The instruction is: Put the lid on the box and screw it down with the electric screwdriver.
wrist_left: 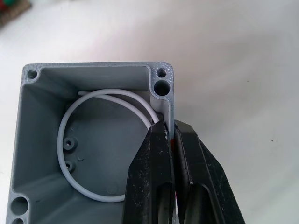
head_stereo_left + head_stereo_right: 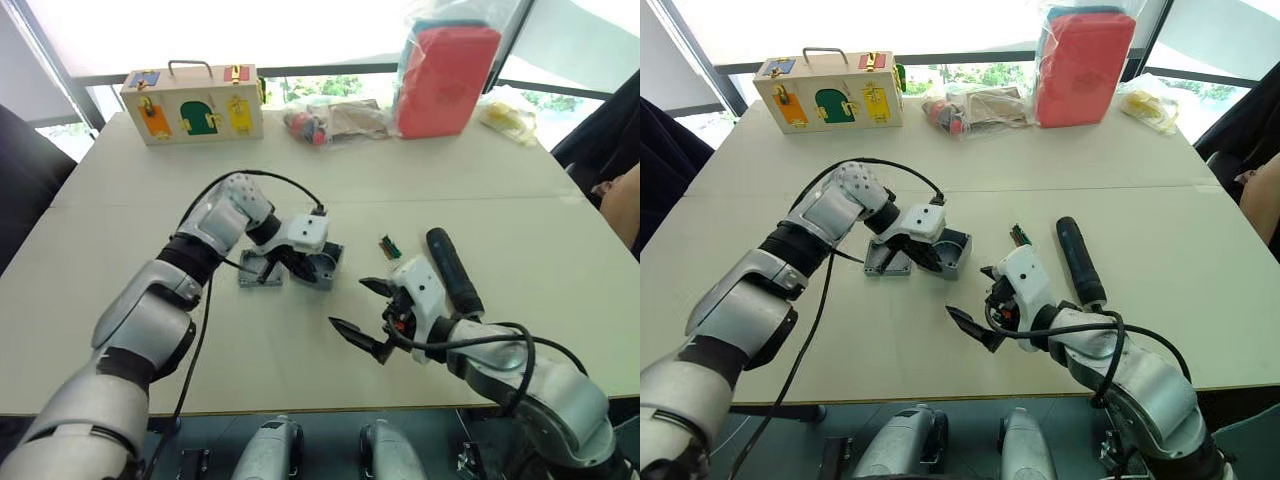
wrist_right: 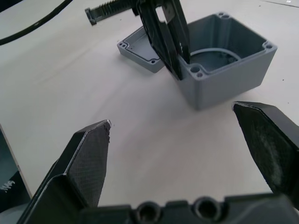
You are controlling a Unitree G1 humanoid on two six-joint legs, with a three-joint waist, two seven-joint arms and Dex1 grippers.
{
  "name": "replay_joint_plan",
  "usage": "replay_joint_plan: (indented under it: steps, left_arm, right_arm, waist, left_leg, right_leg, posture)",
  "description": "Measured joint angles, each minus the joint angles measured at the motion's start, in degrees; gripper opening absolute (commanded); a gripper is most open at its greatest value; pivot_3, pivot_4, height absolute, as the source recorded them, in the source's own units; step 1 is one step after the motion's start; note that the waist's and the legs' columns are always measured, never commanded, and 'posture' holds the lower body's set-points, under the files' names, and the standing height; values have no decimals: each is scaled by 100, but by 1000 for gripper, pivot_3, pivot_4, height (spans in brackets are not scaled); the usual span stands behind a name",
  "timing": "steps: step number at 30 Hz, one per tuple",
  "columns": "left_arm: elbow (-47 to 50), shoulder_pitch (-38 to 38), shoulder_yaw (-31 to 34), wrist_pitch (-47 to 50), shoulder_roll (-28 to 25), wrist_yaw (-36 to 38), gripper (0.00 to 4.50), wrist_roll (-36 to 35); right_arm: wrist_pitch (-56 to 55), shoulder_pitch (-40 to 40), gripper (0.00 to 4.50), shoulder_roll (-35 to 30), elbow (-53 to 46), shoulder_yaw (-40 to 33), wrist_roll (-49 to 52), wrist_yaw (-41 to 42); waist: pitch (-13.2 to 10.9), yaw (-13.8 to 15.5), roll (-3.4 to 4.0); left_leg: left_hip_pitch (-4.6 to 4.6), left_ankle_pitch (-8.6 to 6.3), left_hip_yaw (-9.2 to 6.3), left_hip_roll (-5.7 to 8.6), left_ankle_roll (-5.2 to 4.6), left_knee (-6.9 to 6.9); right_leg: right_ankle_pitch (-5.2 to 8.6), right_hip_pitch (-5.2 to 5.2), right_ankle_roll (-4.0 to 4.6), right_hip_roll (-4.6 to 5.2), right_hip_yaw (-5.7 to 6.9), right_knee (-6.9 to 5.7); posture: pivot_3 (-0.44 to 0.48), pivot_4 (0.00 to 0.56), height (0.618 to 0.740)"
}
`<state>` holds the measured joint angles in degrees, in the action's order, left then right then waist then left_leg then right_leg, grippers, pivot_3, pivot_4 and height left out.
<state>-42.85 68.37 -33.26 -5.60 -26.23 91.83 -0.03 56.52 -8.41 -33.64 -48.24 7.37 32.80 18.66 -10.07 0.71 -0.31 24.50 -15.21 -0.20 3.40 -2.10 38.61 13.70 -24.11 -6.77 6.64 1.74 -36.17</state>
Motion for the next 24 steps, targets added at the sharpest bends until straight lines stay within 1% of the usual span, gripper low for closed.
replay_joint_plan:
  steps: [1, 2, 4, 7, 9, 12, 14, 15, 18, 19, 22, 24]
  left_arm:
    - [-140, 183, -241, -474, -41, 28, 30, -85]
    - [-180, 228, -332, -652, -62, 41, 30, -108]
    - [-404, 293, -755, -1103, -80, 48, 30, -309]
    - [-522, 302, -1398, -1365, -114, 49, 30, -730]
    - [-536, 338, -1713, -1422, -161, 49, 30, -1054]
    - [-543, 445, -2019, -1534, -196, 50, 30, -1335]
    - [-543, 489, -2176, -1575, -199, 48, 602, -1501]
    - [-541, 496, -2225, -1589, -199, 49, 769, -1562]
    - [-541, 527, -2435, -1618, -200, 49, 2053, -1723]
    - [-549, 529, -2444, -1618, -200, 49, 2410, -1746]
    - [-524, 644, -2483, -1484, -299, 49, 2410, -1837]
    - [-336, 843, -2507, -1164, -589, 49, 2410, -2023]
  right_arm:
    - [7, 49, 4500, -86, -21, -63, 6, 48]
    - [11, 72, 4500, -118, -24, -91, 5, 66]
    - [26, 136, 4500, -128, -33, -140, 3, 73]
    - [57, 200, 4500, -112, -118, -166, 3, 5]
    - [63, 325, 4500, -103, -202, -188, 3, -49]
    - [67, 455, 4500, -103, -261, -211, 2, -97]
    - [67, 496, 4500, -101, -304, -217, 1, -129]
    - [67, 497, 4500, -98, -317, -217, 2, -139]
    - [73, 495, 4500, -95, -326, -220, 4, -162]
    - [81, 495, 4500, -95, -326, -223, 6, -163]
    - [132, 470, 4500, -98, -326, -272, 61, -138]
    - [169, 447, 4500, -113, -326, -386, 167, -69]
  waist:
    - [0, 3, 0]
    - [1, 2, 1]
    - [1, -2, 2]
    - [0, 4, 1]
    - [0, 5, 1]
    - [0, 5, 1]
    - [0, 2, 1]
    - [0, 1, 1]
    - [0, 1, 1]
    - [0, 0, 1]
    - [0, -2, 0]
    - [0, -10, 0]
  left_leg:
    - [0, -3, -1, 0, -5, 8]
    - [0, -6, -1, 0, -10, 14]
    - [-1, -14, -1, -1, -23, 28]
    - [6, -17, -3, -1, -28, 39]
    - [10, -18, -4, 0, -30, 43]
    - [11, -19, -4, 1, -32, 49]
    - [11, -20, -4, 1, -32, 49]
    - [11, -20, -4, 1, -33, 49]
    - [10, -20, -4, 1, -33, 49]
    - [11, -20, -4, 1, -33, 49]
    - [11, -20, -4, 1, -33, 50]
    - [11, -21, -5, 0, -34, 49]
  right_leg:
    - [0, 5, 0, 0, 1, 0]
    - [0, 7, 0, 0, 1, 0]
    - [0, 14, -1, -1, 0, -1]
    - [0, 14, -1, -1, 0, -1]
    - [0, 13, -1, 0, 0, -1]
    - [0, 16, -2, 0, -1, -1]
    - [0, 15, -2, 0, -1, -1]
    - [0, 15, -2, 0, -1, -1]
    - [1, 15, -3, 0, -1, -1]
    - [1, 15, -3, 0, -1, -1]
    - [1, 15, -3, 0, -1, -1]
    - [2, 14, -5, -1, -1, -1]
  posture:
    - [0, 150, 740]
    - [0, 150, 740]
    - [0, 150, 740]
    - [0, 150, 740]
    - [0, 150, 740]
    - [0, 150, 740]
    - [0, 150, 740]
    - [0, 150, 740]
    - [0, 150, 740]
    - [0, 150, 740]
    - [0, 150, 740]
    - [0, 150, 740]
